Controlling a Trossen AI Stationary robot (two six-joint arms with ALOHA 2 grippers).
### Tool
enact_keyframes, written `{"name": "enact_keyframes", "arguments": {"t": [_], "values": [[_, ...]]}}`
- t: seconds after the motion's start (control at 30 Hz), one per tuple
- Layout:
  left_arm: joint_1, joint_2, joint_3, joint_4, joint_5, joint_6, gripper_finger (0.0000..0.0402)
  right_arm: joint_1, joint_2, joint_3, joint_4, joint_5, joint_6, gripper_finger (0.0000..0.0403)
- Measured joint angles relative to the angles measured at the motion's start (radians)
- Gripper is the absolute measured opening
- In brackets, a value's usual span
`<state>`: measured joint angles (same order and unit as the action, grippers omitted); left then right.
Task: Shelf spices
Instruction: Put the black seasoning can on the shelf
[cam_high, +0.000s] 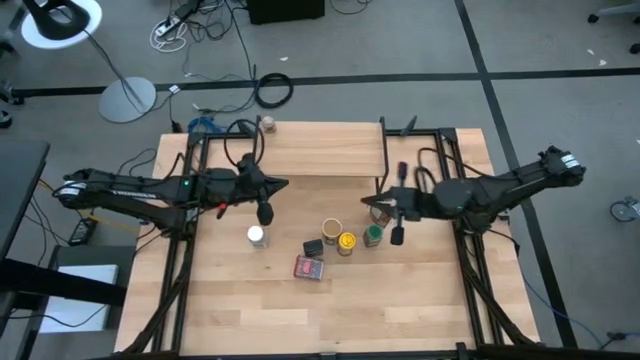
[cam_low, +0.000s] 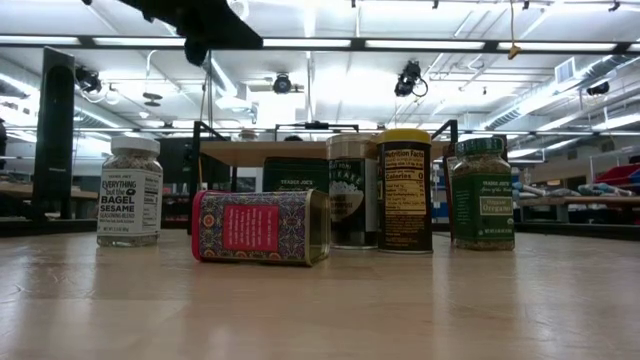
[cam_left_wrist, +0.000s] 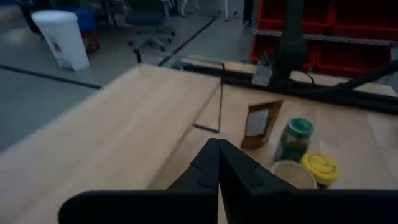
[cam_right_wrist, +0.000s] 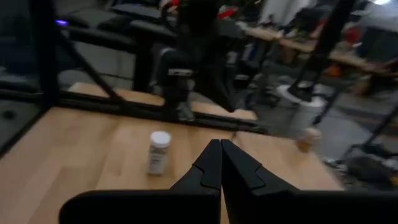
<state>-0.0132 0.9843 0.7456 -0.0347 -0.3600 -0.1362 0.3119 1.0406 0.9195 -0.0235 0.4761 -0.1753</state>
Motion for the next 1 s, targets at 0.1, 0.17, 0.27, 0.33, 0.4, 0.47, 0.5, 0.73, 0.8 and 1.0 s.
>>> {"name": "enact_keyframes", "arguments": {"t": [0.1, 0.17, 0.27, 0.33, 0.4, 0.47, 0.5, 0.73, 0.8, 1.0], "values": [[0.000, 0.002, -0.014, -0.011, 0.002, -0.023, 0.0007, -0.064, 0.043, 0.000, -0.022, -0.122, 0.030, 0.0001], [0.000, 0.007, -0.015, -0.009, 0.002, -0.025, 0.0007, -0.095, 0.074, 0.000, -0.030, -0.180, 0.063, 0.0001], [0.000, 0.012, -0.016, -0.011, 0.020, -0.022, 0.0007, -0.128, 0.128, 0.000, -0.031, -0.228, 0.128, 0.0001], [0.000, 0.012, -0.017, -0.007, 0.033, -0.010, 0.0007, -0.134, 0.166, 0.000, -0.028, -0.241, 0.171, 0.0001], [0.000, 0.012, -0.017, -0.007, 0.033, 0.000, 0.0007, -0.131, 0.204, 0.000, -0.009, -0.243, 0.198, 0.0003], [0.000, 0.012, -0.017, -0.007, 0.031, 0.002, 0.0007, -0.123, 0.243, 0.000, 0.018, -0.246, 0.210, 0.0011], [0.000, 0.012, -0.016, -0.005, 0.025, 0.002, 0.0007, -0.120, 0.263, 0.000, 0.033, -0.246, 0.209, 0.0016], [0.000, 0.012, -0.016, -0.013, 0.009, 0.002, 0.0007, -0.129, 0.391, 0.021, 0.143, -0.245, 0.183, 0.0090], [0.000, 0.012, -0.016, -0.015, 0.009, 0.002, 0.0007, -0.138, 0.423, 0.048, 0.139, -0.245, 0.183, 0.0120], [0.000, -0.007, -0.016, -0.023, -0.068, 0.004, 0.0007, -0.145, 0.454, 0.129, 0.086, -0.189, 0.206, 0.0207]]}}
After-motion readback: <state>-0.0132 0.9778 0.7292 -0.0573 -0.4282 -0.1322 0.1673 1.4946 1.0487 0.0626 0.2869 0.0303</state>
